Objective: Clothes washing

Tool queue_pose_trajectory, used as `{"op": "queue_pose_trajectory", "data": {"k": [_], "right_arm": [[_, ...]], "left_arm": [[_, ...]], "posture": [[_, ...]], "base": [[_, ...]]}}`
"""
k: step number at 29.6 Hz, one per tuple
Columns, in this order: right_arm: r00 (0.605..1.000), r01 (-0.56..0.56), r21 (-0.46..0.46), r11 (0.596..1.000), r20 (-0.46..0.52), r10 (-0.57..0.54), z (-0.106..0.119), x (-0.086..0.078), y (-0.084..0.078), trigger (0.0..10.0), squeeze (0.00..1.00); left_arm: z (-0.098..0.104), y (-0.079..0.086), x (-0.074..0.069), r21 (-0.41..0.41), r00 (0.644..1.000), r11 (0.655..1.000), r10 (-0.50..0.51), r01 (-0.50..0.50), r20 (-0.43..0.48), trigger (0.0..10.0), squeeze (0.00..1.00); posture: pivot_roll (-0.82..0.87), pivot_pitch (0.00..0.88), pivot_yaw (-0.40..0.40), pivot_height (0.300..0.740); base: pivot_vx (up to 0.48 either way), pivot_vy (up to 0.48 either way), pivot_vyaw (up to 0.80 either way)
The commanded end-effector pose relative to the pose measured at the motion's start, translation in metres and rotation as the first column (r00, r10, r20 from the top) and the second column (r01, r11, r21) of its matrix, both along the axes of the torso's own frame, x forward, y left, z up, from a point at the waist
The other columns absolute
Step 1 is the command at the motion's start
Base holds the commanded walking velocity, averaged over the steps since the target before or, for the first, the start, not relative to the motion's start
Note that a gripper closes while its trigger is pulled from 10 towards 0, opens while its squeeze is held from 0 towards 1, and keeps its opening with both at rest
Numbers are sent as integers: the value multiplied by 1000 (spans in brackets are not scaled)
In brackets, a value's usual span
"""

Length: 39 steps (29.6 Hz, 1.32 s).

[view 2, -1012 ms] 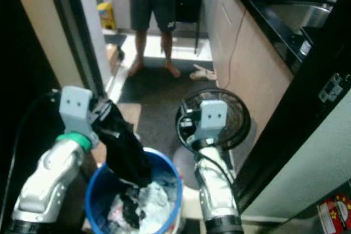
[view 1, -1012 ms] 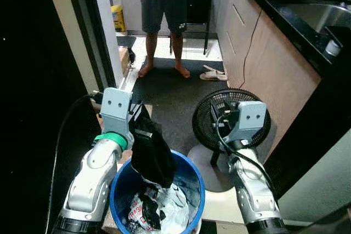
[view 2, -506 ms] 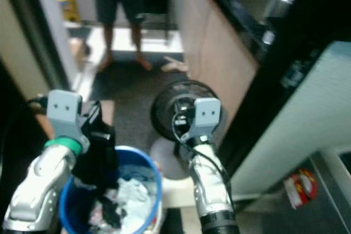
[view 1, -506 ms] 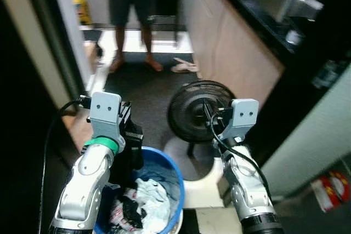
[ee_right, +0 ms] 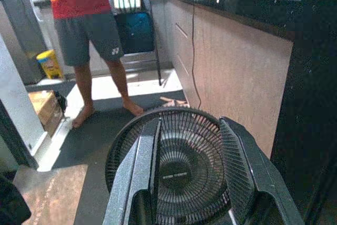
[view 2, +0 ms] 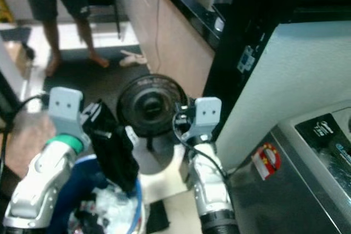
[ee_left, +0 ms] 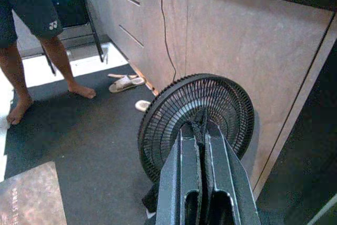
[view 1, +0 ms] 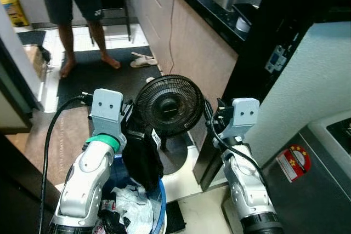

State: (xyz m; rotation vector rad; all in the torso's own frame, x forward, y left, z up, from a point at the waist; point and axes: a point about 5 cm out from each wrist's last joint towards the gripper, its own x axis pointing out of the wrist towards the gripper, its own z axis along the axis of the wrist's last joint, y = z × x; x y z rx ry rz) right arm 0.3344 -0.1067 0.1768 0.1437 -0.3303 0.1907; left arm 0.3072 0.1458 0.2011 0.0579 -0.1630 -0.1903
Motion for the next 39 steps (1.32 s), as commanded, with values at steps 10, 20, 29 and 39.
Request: {"op": "queue_pose_trajectory", "data": {"k": [10, 20, 29, 39], "right_arm": [[999, 41, -4, 999, -21, -41, -5, 2, -10, 10000, 0], [999, 40, -2, 999, -21, -40, -5, 2, -9, 10000, 0], [999, 45, 1, 999, -25, -45, -6, 2, -9, 10000, 0], [998, 52, 11, 999, -19, -52, -4, 1, -10, 10000, 0]], "left_arm": [[-5, -5, 2, 10, 1000, 1000, -24, 24, -18, 10000, 0], [-6, -4, 2, 13, 1000, 1000, -23, 23, -20, 10000, 0], [-6, -4, 2, 15, 999, 1000, -25, 25, -23, 10000, 0], [-6, -4, 2, 16, 999, 999, -28, 28, -25, 10000, 0]], "posture": [[16, 16, 21, 740], [19, 15, 22, 740], [19, 23, 28, 740], [18, 28, 31, 740]], "base": [[0, 0, -703], [0, 0, -781], [0, 0, -781], [0, 0, -781]]}}
